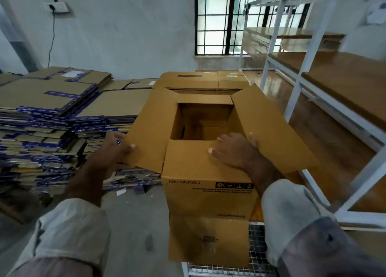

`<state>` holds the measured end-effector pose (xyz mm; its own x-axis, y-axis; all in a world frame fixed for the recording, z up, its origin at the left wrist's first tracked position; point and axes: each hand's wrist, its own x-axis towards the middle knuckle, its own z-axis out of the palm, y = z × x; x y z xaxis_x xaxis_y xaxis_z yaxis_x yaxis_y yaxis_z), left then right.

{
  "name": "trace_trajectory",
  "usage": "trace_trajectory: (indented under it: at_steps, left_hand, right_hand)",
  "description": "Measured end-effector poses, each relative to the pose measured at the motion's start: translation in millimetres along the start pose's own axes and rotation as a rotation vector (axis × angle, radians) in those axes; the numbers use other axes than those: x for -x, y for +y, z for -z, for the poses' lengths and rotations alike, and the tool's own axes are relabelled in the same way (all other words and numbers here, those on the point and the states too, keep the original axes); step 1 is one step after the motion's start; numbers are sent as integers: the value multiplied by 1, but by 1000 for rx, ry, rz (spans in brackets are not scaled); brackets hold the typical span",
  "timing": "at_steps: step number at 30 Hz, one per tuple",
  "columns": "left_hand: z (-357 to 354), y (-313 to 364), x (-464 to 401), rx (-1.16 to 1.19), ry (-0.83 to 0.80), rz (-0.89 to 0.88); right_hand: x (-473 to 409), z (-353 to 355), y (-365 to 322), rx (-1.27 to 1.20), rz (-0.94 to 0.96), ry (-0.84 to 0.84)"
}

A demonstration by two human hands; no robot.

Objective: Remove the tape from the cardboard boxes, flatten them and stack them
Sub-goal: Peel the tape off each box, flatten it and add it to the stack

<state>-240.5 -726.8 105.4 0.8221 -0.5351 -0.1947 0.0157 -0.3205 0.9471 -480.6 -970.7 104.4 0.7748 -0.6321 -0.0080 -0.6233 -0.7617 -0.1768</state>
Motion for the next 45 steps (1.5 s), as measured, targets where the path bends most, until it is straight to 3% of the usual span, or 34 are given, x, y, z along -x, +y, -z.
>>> trace_trajectory:
  at_steps: [2, 4, 8, 12, 17, 22, 27, 32, 34, 38, 42, 45]
  left_hand:
    - [-2, 9, -5, -17, -51, -31]
    - [-3, 15, -10, -32, -107, -15]
    - [-1, 29, -18, -136, -171, 26]
    - [-5, 41, -25, -214, -206, -7]
    - [-12, 46, -23, -207, -232, -58]
    - [-21, 62, -21, -331, -252, -96]
    - [-28, 74, -15, -447, -302, -158]
    - [-35, 87, -20, -552, -351, -244]
    - [-43, 100, -31, -547, -319, -267]
    - [-64, 133, -62, -608, -276, -282]
    - [-85, 145, -92, -719, -228, -248]
    - [-96, 145, -108, -749, -197, -211]
  right_hand:
    - [13, 22, -16, -78, 1, 249]
    - [36, 50, -31, -162, -1, 347]
    - [81, 89, -51, -96, 42, -25]
    - [100, 39, -57, 0, 66, -354]
    - [103, -16, -67, 11, -32, -191]
    - [74, 40, -76, -49, -23, -363]
    - [-18, 94, -81, 3, 70, -163]
    - [-92, 100, -52, 27, 78, -76]
    - [-114, 96, -40, 30, 65, -121]
    - [-149, 119, -29, 140, 87, -369]
    - [-188, 162, -11, 78, 179, -271]
    - [-221, 149, 9, 67, 182, -248]
